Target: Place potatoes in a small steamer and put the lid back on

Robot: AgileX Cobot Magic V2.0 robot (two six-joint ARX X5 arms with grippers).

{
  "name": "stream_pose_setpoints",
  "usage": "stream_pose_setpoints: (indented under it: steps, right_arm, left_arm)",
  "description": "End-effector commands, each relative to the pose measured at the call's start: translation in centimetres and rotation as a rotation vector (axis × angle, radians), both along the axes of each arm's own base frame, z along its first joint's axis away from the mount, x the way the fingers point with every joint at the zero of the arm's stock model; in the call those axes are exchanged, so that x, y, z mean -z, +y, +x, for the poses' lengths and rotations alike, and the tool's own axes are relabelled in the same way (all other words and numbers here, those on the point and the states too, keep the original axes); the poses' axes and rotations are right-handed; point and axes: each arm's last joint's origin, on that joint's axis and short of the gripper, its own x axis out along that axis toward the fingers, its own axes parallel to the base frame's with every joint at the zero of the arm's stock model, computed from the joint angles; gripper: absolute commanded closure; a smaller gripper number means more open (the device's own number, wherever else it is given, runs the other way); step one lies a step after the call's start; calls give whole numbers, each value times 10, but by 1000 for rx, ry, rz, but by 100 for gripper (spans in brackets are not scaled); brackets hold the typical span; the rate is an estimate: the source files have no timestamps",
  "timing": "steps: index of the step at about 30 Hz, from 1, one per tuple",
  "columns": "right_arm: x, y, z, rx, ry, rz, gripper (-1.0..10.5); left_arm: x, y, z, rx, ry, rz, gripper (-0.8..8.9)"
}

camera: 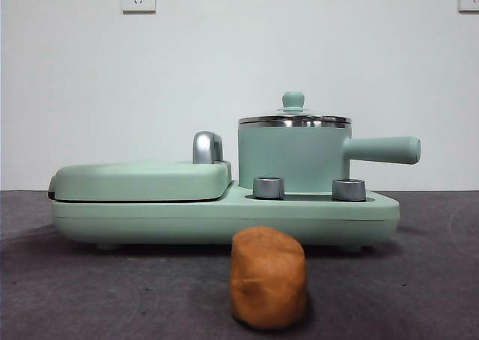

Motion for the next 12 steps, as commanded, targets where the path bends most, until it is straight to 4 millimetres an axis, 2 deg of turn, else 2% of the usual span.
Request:
stream_pose_setpoints:
  steps: [1,6,9,12]
  right_arm:
    - [-14,2,0,-73,-36,-41,934]
    - [-25,5,3,-156,-32,-86,933]
    - [-26,7,5,-188,-32,-97,913]
    - [-26,7,5,-193,-32,-97,730]
  left_arm:
    - [-18,-7,5,90,-56,48,799]
    - [-32,-19,12,198,-35,92,772]
    - [-36,-25,13,241,-22,105,673]
    - [-39,-30,12,264,-22,98,548]
